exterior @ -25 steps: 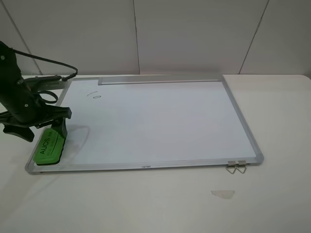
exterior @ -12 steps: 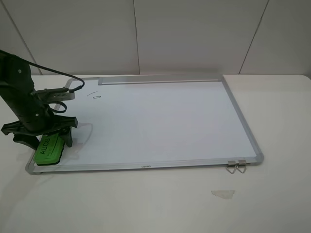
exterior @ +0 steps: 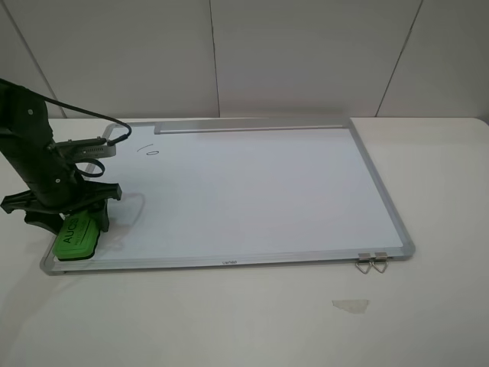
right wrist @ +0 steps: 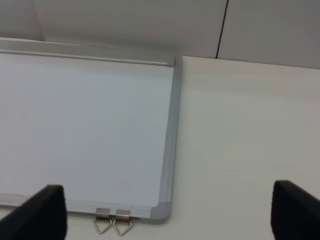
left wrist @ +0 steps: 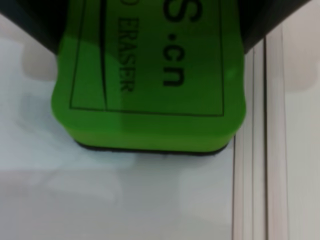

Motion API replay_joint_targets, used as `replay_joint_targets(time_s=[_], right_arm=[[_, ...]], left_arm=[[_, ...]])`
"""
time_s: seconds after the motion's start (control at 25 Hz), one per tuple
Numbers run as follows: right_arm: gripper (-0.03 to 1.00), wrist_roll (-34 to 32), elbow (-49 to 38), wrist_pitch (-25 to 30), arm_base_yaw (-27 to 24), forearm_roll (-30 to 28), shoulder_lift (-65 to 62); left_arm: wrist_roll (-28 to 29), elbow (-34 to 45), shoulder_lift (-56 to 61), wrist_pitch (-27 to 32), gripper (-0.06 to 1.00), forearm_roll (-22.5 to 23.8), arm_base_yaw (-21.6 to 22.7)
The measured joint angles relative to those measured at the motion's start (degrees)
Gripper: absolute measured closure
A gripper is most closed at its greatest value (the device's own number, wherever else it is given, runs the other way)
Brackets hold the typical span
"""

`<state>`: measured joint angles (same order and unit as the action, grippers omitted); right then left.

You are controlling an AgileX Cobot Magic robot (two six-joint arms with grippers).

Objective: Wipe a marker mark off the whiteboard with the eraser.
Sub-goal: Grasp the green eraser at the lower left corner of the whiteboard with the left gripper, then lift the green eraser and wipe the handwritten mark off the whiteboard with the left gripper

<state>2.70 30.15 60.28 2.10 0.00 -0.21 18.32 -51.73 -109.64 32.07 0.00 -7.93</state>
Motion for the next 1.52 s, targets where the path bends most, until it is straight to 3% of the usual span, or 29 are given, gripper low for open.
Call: replay_joint_targets(time_s=[0.08,0.64,0.84,1.08,1.32,1.52], right_arm=[[0.15,0.00,0.00,0.00,0.00,0.00,0.00],[0.15,0.00,0.00,0.00,0.00,0.00,0.00],[0.15,0.00,0.00,0.00,0.00,0.00,0.00],[0.15,0.00,0.00,0.00,0.00,0.00,0.00],[0.15,0.00,0.00,0.00,0.00,0.00,0.00],[0.15,0.00,0.00,0.00,0.00,0.00,0.00]], left_arm=[[0.23,0.00,0.00,0.14,0.35,0.00,0.00],[-0.73,0.00,1.06,1.12,0.35,-0.38,0.00],[-2.55,-1.85,6.35,7.71,0.35,-0.45,0.00],[-3.99,-11.37,9.78,17.34,0.35,-0.45,0.00],[-5.89,-22.61,9.51,20.57,0.35,-0.45,0.00],[-8.51,-36.47,3.35,26.39,0.35,-0.45,0.00]])
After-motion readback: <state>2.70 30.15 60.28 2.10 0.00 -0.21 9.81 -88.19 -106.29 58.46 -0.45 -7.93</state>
